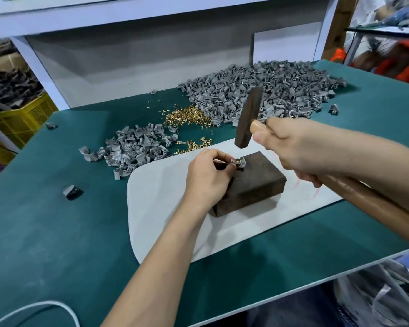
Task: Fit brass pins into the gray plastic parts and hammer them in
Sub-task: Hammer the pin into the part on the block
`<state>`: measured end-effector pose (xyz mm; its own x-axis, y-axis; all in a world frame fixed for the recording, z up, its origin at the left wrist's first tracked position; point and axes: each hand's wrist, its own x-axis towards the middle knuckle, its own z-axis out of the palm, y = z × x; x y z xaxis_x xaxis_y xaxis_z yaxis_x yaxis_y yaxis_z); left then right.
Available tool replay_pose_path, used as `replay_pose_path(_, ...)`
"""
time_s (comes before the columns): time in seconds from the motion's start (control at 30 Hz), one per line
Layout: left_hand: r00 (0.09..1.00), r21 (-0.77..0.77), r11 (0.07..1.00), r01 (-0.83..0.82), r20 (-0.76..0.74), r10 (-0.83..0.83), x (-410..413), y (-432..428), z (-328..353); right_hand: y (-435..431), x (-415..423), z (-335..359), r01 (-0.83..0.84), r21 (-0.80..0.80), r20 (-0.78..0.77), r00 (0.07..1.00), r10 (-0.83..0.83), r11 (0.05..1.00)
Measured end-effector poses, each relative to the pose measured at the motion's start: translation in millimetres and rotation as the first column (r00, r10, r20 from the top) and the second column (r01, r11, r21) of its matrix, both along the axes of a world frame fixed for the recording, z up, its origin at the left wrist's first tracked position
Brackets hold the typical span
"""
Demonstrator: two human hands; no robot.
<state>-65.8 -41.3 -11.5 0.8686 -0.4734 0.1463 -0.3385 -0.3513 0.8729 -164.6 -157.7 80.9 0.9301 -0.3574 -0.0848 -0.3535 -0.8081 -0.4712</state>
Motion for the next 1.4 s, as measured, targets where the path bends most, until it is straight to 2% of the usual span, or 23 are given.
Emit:
replay_pose_path(0.1,1.0,-0.016,1.0,0.0,-0.03,0.0,0.6,0.7,0.3,2.7,-3.1,0.3,0.01,-0.02,-0.059,0.998,-0.011,1.0)
replay_pose_path(0.27,1.0,-0.031,1.0,0.0,0.026,0.001,-1.2,2.4,0.4,9.3,-4.9,1.5,-0.003,-0.127,0.023,1.0,0.006,0.992)
replay_pose_path(0.37,0.999,-0.004,1.0,0.007,0.033,-0.006,-1.1,2.3,1.0,16.0,-6.7,-8.0,-0.02,-0.173,-0.086,0.996,0.005,0.985)
replay_pose_path(0.5,0.999,0.004,1.0,-0.005,0.051,0.005,-1.7,2.8,1.6,12.9,-6.2,-2.4,0.038,-0.163,0.045,0.999,-0.031,0.986)
replay_pose_path(0.63,0.999,0.003,1.0,-0.018,0.036,0.018,-2.2,2.7,1.6,13.5,-7.2,-7.1,0.062,-0.137,-0.068,0.995,-0.072,0.989)
replay_pose_path(0.73,1.0,-0.004,1.0,-0.017,0.02,0.017,-1.2,3.0,2.5,13.2,-9.7,-3.1,0.059,-0.17,0.014,0.998,-0.058,0.984)
replay_pose_path(0.87,1.0,-0.001,1.0,-0.005,0.025,0.005,-2.0,3.0,3.2,16.9,-6.4,-4.7,-0.003,-0.198,-0.116,0.993,-0.021,0.98)
replay_pose_path(0.9,1.0,0.001,1.0,-0.007,0.025,0.007,-2.2,3.1,3.3,13.3,-4.8,-3.1,0.002,-0.181,-0.09,0.996,-0.019,0.983)
replay_pose_path(0.97,0.999,0.013,1.0,-0.014,0.039,0.013,-1.4,2.9,2.8,1.4,-0.5,1.9,0.032,-0.104,0.071,0.997,-0.025,0.994)
replay_pose_path(1.03,0.999,-0.002,1.0,-0.022,0.042,0.023,-1.4,2.0,2.1,-13.6,6.9,2.3,0.093,0.122,0.219,0.968,-0.118,0.988)
replay_pose_path(1.07,0.999,-0.018,1.0,-0.024,0.032,0.025,-2.2,1.7,2.3,-21.6,10.2,-1.2,0.125,0.242,0.223,0.958,-0.181,0.962)
replay_pose_path(1.17,1.0,-0.059,0.998,-0.017,-0.006,0.016,-3.2,2.3,3.3,-45.8,16.4,-28.4,0.248,0.484,0.04,0.952,-0.305,0.839)
replay_pose_path(1.27,0.999,-0.085,0.996,0.005,-0.039,-0.009,-0.7,3.1,3.3,-58.2,13.6,-61.9,0.348,0.592,-0.074,0.922,-0.381,0.727)
replay_pose_path(1.3,0.999,-0.087,0.996,0.008,-0.044,-0.012,-0.2,3.0,3.2,-59.0,13.2,-70.8,0.371,0.576,-0.061,0.908,-0.414,0.728)
replay_pose_path(1.33,0.999,-0.085,0.996,0.008,-0.04,-0.012,0.2,2.9,2.8,-59.1,13.9,-77.4,0.385,0.492,-0.031,0.904,-0.426,0.781)
replay_pose_path(1.37,0.999,-0.083,0.997,0.009,-0.035,-0.011,0.5,2.7,2.2,-59.8,15.1,-80.0,0.391,0.319,-0.007,0.912,-0.41,0.863)
replay_pose_path(1.4,0.999,-0.08,0.997,0.01,-0.033,-0.012,0.6,2.5,1.7,-60.0,16.6,-79.6,0.375,0.064,0.006,0.927,-0.376,0.925)
